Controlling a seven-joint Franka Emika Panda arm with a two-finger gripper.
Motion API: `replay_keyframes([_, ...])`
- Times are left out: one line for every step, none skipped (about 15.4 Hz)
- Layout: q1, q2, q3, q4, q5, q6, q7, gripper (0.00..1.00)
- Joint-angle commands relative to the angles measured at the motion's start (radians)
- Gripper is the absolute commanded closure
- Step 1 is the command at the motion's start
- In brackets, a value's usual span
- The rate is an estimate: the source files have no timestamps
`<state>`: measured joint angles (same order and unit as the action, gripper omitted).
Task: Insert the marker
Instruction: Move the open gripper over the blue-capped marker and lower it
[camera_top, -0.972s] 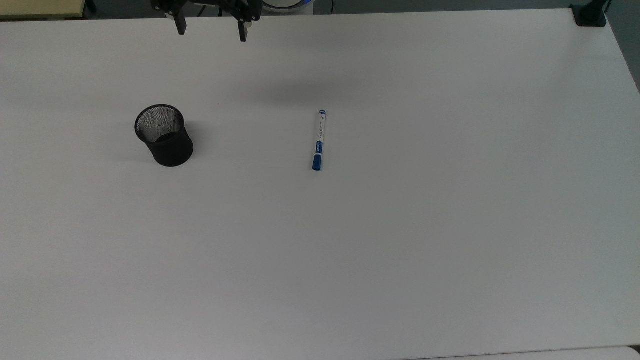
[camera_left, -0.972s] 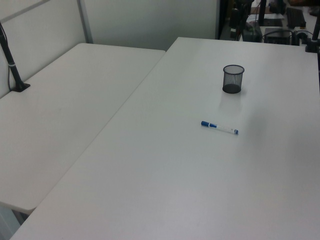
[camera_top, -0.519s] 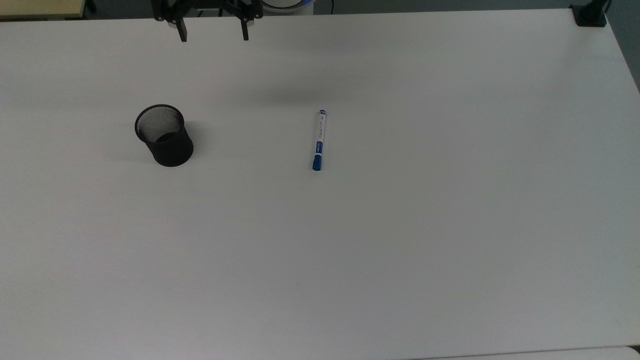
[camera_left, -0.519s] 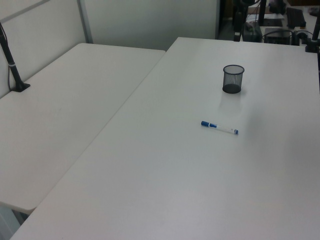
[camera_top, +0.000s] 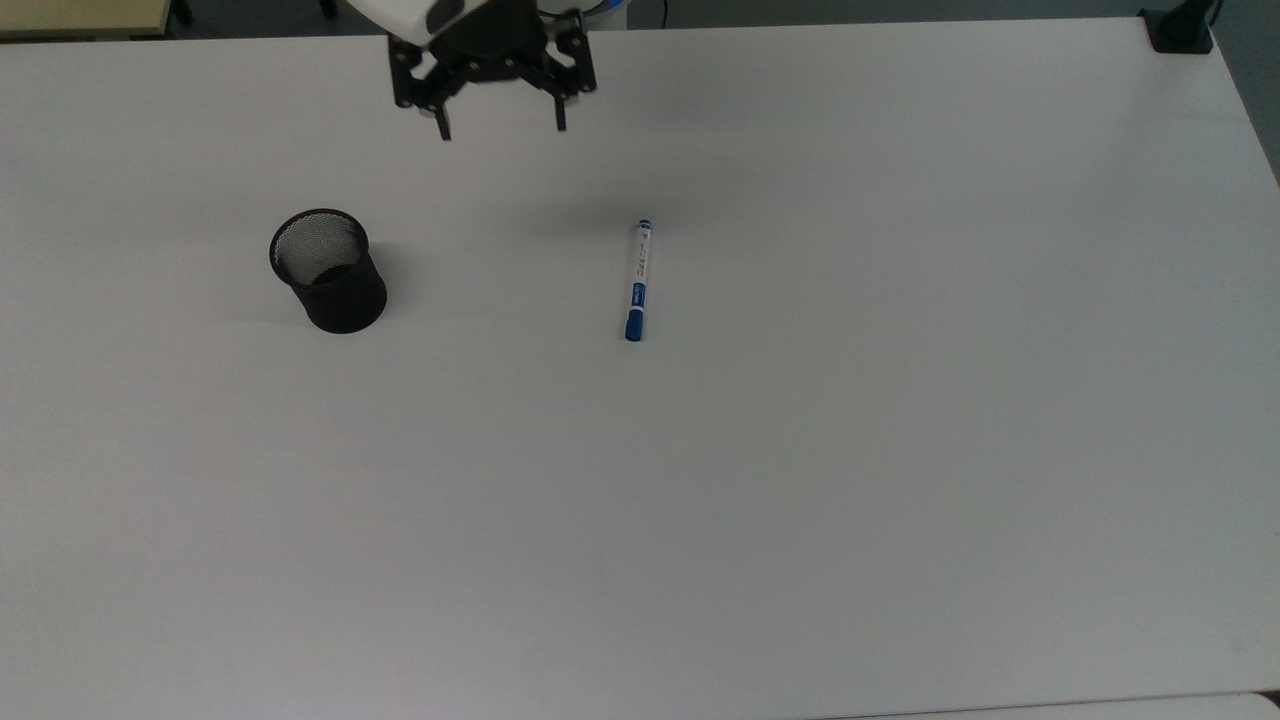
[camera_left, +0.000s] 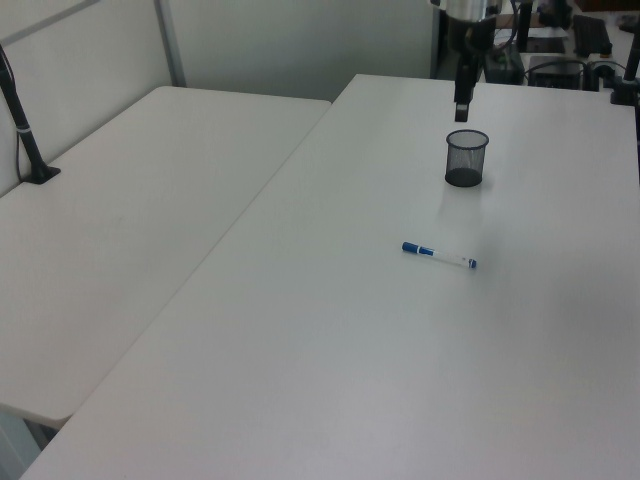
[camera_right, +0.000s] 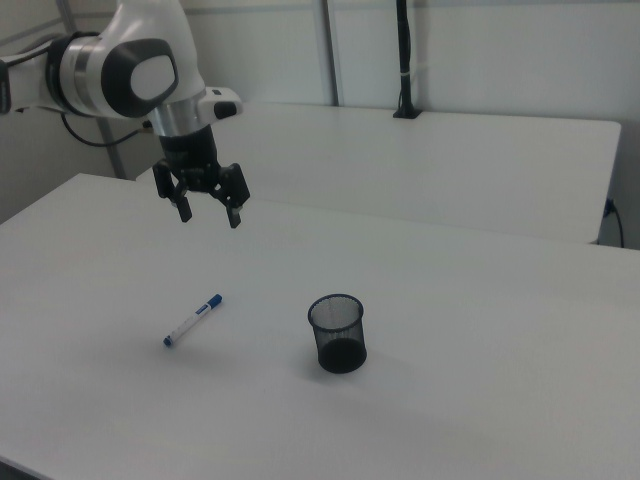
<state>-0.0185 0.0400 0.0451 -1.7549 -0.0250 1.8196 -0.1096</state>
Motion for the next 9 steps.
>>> replay_keyframes([0.014,0.032,0.053,-0.067,-0.047,0.108,0.154,0.00])
replay_keyframes([0.035,0.056,0.064,-0.067,-0.080,0.118,0.184,0.00])
replay_keyframes([0.049,0.081,0.065,-0.067,-0.105,0.134,0.226,0.00])
replay_keyframes([0.057,0.102,0.065,-0.067,-0.114,0.162,0.272,0.00])
replay_keyframes([0.064,0.121,0.065,-0.069,-0.118,0.196,0.316,0.00])
replay_keyframes([0.074,0.139,0.065,-0.069,-0.121,0.219,0.355,0.00])
replay_keyframes([0.083,0.158,0.065,-0.067,-0.124,0.231,0.388,0.00])
replay_keyframes([0.095,0.173,0.065,-0.066,-0.130,0.246,0.416,0.00])
replay_keyframes([0.101,0.185,0.065,-0.067,-0.147,0.259,0.442,0.00])
